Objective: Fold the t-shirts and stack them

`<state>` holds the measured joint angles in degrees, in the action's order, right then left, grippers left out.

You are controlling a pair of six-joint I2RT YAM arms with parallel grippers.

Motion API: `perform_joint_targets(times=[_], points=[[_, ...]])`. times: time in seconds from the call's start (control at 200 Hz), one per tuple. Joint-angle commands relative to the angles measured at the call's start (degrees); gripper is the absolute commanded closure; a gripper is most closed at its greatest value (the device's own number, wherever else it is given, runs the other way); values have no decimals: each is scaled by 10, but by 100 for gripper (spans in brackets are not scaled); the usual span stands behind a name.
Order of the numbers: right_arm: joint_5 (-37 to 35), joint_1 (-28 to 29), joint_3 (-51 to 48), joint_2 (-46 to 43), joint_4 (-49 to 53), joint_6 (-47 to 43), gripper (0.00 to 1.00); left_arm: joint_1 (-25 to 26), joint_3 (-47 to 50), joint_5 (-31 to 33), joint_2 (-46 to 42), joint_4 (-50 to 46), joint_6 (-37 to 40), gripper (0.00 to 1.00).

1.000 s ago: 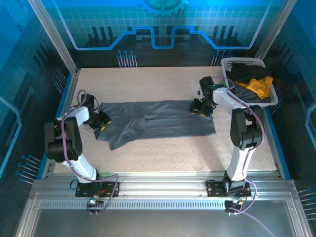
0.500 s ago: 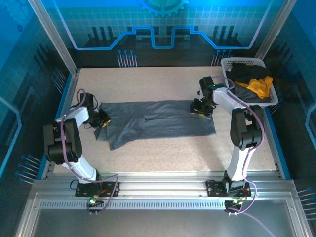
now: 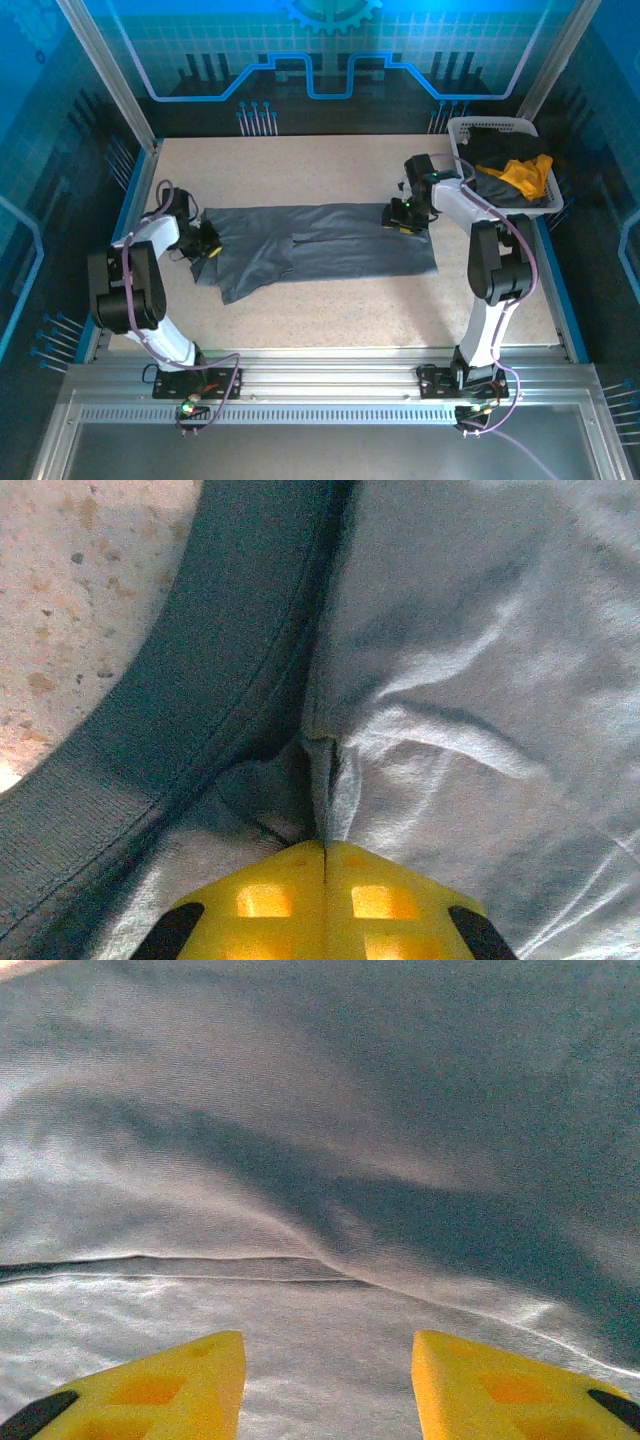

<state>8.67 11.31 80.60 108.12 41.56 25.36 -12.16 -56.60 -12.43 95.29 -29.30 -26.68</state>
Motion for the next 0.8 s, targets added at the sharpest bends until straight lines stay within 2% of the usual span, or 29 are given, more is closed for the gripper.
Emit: perform_joint_targets(times=[0.0, 0.19, 0.455, 0.795], points=[[32, 3, -8, -31, -21, -6, 52, -3, -36, 7, -31, -26, -18, 100], [31, 3, -5, -30, -16, -5, 52, -3, -96, 11, -5, -68, -30, 100], [33, 1, -5, -30, -10, -7, 52, -3, -203, 35, 72, -140, 1, 100], [19, -5, -19, -39, -10, -5, 53, -3, -255, 99, 151, -150, 45, 100]])
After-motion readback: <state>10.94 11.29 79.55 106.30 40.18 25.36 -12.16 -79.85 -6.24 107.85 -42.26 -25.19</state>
